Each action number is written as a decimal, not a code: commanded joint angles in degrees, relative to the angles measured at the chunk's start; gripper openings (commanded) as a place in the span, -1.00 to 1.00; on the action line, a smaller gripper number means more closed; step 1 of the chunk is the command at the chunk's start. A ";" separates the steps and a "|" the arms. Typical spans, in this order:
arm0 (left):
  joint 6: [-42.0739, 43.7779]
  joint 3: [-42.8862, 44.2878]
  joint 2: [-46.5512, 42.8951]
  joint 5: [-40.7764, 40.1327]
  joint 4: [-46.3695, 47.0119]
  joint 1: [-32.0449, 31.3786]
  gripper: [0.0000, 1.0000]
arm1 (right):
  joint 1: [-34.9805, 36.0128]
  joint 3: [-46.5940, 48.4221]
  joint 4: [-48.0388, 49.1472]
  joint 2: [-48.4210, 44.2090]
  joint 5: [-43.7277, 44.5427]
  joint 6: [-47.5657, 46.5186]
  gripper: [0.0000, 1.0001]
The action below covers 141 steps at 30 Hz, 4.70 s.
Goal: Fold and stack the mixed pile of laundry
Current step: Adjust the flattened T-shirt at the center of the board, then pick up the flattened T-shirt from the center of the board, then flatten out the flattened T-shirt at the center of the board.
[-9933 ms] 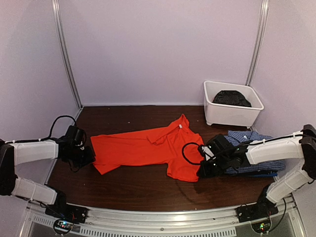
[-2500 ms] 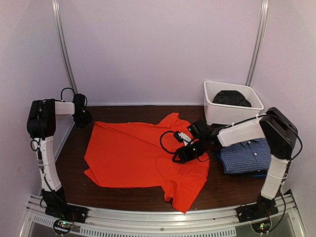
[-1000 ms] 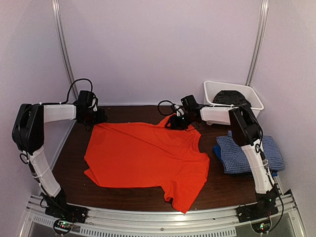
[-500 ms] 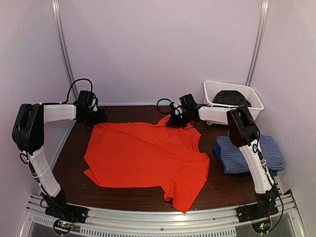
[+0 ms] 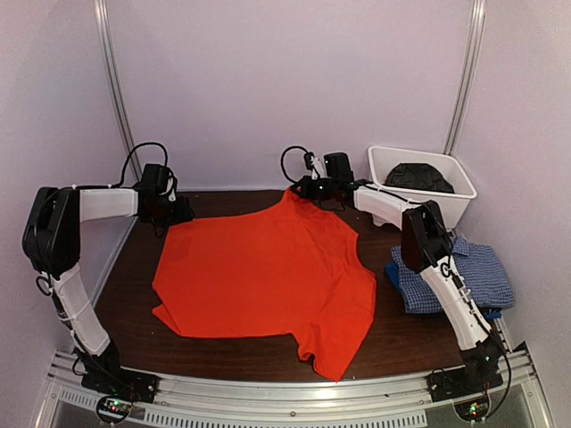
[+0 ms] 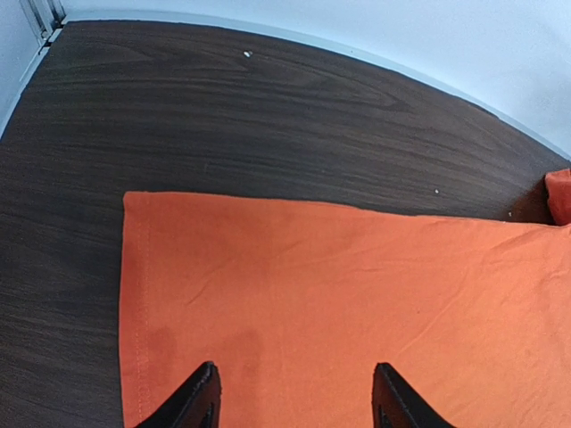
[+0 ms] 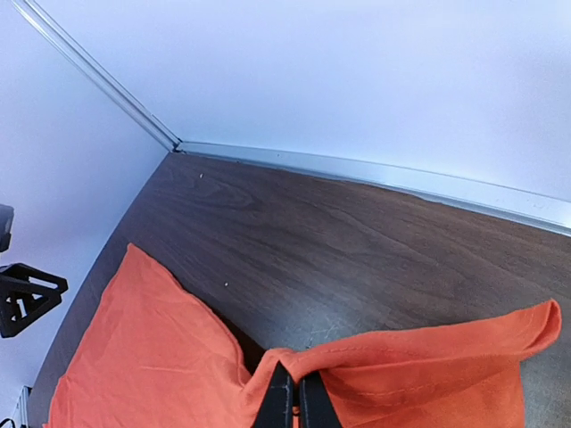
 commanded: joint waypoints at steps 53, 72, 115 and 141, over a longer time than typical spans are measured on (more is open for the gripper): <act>-4.37 4.68 1.48 4.74 -3.57 6.91 0.38 | -6.86 -29.38 -9.33 -25.51 3.44 -9.12 0.02; -20.60 -47.31 -53.89 2.63 -10.80 3.34 0.10 | 13.51 -102.37 1.96 -74.41 12.22 12.02 -0.11; -21.23 -43.14 -22.78 4.59 8.22 3.01 -1.00 | 13.12 -107.55 11.62 -74.36 14.96 14.94 -1.00; -9.80 -0.03 -71.10 11.89 -16.59 2.57 -1.00 | 15.41 -65.85 -10.42 -103.78 9.06 -4.98 -1.00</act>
